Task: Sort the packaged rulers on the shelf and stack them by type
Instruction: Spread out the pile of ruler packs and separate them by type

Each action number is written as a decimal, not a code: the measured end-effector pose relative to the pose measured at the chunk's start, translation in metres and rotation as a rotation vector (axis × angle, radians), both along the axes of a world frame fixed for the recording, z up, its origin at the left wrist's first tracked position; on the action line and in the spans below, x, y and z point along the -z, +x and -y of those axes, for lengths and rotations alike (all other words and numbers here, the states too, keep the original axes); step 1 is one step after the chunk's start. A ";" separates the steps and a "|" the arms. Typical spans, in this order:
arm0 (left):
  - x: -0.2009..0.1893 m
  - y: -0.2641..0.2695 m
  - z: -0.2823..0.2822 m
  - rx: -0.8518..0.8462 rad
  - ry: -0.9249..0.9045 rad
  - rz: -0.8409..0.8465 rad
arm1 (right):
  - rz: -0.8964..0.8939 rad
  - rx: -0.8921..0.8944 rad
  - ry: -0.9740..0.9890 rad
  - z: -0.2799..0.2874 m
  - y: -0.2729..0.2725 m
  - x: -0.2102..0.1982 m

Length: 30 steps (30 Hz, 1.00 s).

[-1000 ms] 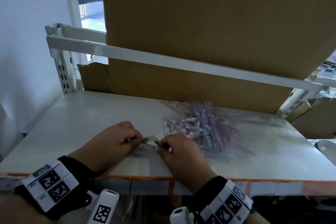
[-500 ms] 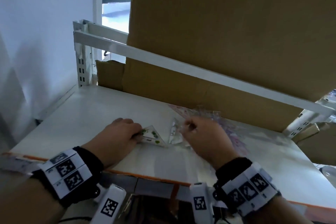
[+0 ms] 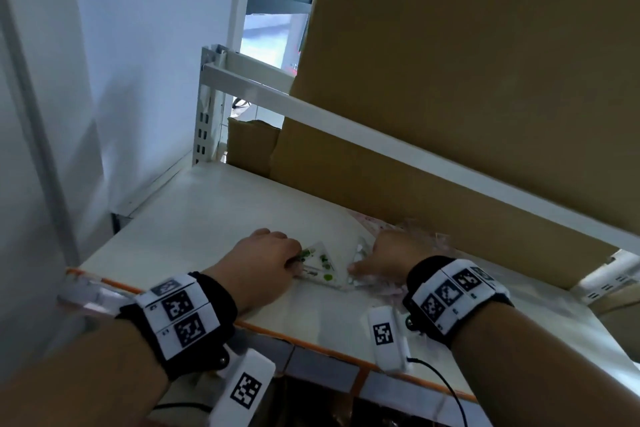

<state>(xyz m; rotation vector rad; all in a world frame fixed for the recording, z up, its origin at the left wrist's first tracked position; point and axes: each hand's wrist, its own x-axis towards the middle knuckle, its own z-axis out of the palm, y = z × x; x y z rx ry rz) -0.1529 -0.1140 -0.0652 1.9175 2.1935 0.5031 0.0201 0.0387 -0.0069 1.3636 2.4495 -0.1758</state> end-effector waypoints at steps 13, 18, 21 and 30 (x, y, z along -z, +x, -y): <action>0.000 0.000 -0.002 0.007 0.005 -0.026 | -0.236 0.252 -0.128 -0.004 0.008 -0.008; 0.001 0.001 0.000 0.012 0.032 -0.017 | -0.543 0.301 -0.099 -0.031 0.038 -0.023; 0.002 0.001 0.001 0.009 0.050 -0.010 | -0.765 0.255 -0.075 -0.033 0.055 -0.029; 0.000 0.003 0.000 -0.006 0.052 0.013 | -0.732 0.109 -0.006 -0.020 0.059 -0.027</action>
